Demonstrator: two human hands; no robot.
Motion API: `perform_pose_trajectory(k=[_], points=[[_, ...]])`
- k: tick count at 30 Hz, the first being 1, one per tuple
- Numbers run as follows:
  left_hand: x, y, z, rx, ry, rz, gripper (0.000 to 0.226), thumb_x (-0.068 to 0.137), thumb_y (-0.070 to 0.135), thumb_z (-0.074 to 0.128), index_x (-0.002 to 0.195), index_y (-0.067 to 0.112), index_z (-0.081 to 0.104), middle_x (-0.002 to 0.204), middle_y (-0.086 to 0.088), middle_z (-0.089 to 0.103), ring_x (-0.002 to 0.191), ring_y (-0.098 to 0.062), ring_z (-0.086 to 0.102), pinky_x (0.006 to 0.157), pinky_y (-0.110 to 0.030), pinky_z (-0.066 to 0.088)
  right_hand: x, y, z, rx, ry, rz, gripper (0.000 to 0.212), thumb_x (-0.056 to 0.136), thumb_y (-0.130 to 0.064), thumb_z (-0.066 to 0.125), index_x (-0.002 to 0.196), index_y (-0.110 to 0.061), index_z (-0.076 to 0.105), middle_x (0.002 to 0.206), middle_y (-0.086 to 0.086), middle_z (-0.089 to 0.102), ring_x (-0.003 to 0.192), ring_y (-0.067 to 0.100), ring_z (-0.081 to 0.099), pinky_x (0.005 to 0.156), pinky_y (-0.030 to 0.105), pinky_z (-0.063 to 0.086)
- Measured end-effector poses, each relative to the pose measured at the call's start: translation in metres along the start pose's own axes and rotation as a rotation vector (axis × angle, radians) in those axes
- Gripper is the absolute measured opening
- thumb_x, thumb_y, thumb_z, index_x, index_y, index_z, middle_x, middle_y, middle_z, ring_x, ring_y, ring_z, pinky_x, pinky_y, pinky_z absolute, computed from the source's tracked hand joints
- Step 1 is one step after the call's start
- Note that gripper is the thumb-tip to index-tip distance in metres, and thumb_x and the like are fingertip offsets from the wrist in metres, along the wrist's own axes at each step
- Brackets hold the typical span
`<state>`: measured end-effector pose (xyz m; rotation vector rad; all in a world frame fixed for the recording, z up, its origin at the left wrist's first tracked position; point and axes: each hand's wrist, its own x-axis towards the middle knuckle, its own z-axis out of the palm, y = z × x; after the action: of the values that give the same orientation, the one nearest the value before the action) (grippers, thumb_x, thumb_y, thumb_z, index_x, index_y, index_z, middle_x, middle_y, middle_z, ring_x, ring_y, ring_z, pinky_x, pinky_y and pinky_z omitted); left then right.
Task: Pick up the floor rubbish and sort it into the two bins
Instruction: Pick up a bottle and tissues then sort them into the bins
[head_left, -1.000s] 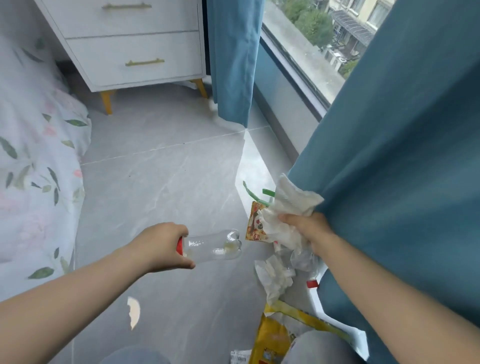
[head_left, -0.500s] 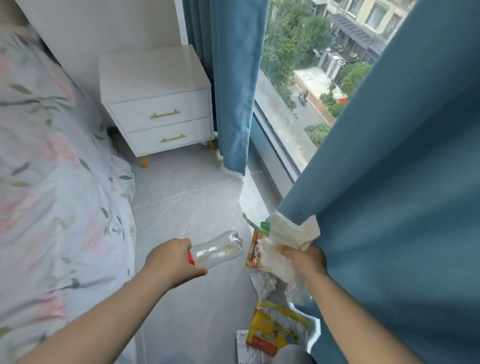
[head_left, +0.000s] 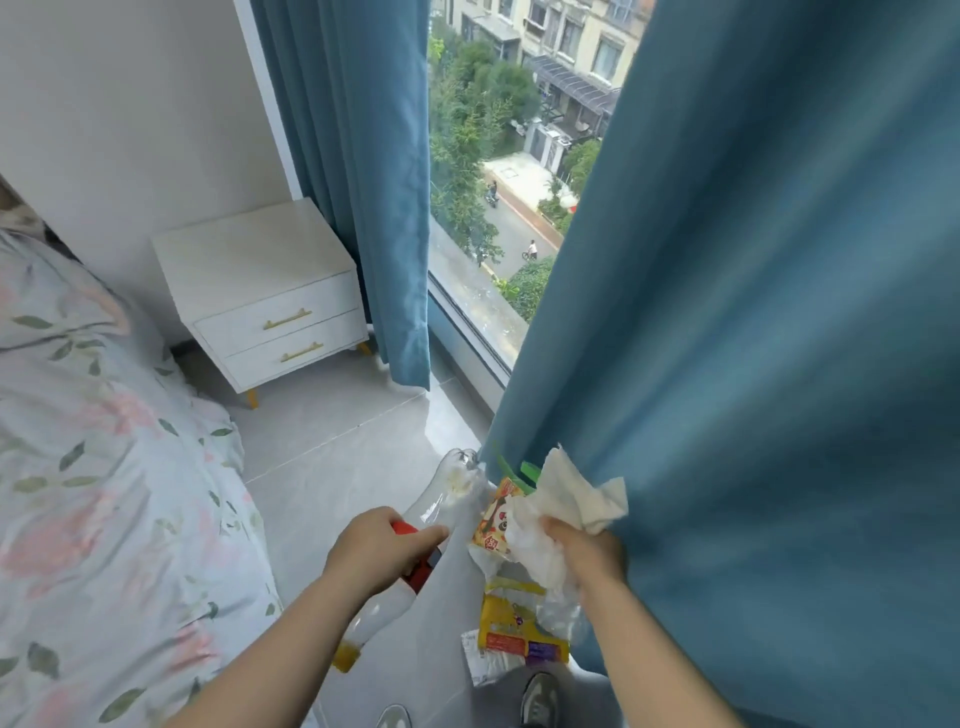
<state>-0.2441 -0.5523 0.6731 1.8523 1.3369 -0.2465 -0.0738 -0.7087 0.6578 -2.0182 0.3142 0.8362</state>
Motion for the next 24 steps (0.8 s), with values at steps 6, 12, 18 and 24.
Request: perform_pose_trajectory(k=[6, 12, 18, 24], points=[[-0.031, 0.043, 0.017, 0.054, -0.076, 0.113, 0.046, 0.075, 0.064, 0.061, 0.085, 0.02, 0.058, 0.084, 0.001, 0.061, 0.074, -0.011, 0.055, 0.06, -0.025, 0.047, -0.032, 0.033, -0.051, 0.149, 0.128, 0.07, 0.042, 0.069, -0.025, 0.084, 0.098, -0.007, 0.06, 0.098, 0.01, 0.066, 0.087, 0.03, 0.062, 0.075, 0.035, 0.053], [-0.073, 0.08, 0.065, 0.164, -0.159, 0.196, 0.04, 0.078, 0.062, 0.062, 0.077, 0.023, 0.05, 0.078, 0.005, 0.057, 0.068, -0.008, 0.053, 0.061, -0.023, 0.048, -0.057, 0.09, -0.115, 0.173, 0.214, 0.143, 0.043, 0.072, -0.028, 0.081, 0.101, -0.003, 0.064, 0.086, 0.008, 0.063, 0.078, 0.027, 0.062, 0.057, 0.027, 0.046], [-0.118, 0.118, 0.137, 0.358, -0.285, 0.282, 0.049, 0.075, 0.064, 0.062, 0.095, 0.02, 0.059, 0.087, 0.004, 0.062, 0.081, -0.014, 0.061, 0.075, -0.029, 0.053, -0.077, 0.152, -0.194, 0.301, 0.324, 0.227, 0.028, 0.073, -0.027, 0.08, 0.079, -0.009, 0.06, 0.07, 0.002, 0.059, 0.08, 0.028, 0.061, 0.077, 0.039, 0.053], [-0.166, 0.14, 0.207, 0.542, -0.408, 0.449, 0.047, 0.073, 0.06, 0.065, 0.085, 0.014, 0.066, 0.078, 0.004, 0.065, 0.076, -0.014, 0.06, 0.069, -0.026, 0.048, -0.104, 0.224, -0.265, 0.445, 0.527, 0.334, 0.035, 0.078, -0.03, 0.077, 0.095, -0.008, 0.056, 0.075, 0.001, 0.057, 0.074, 0.023, 0.057, 0.07, 0.033, 0.049]])
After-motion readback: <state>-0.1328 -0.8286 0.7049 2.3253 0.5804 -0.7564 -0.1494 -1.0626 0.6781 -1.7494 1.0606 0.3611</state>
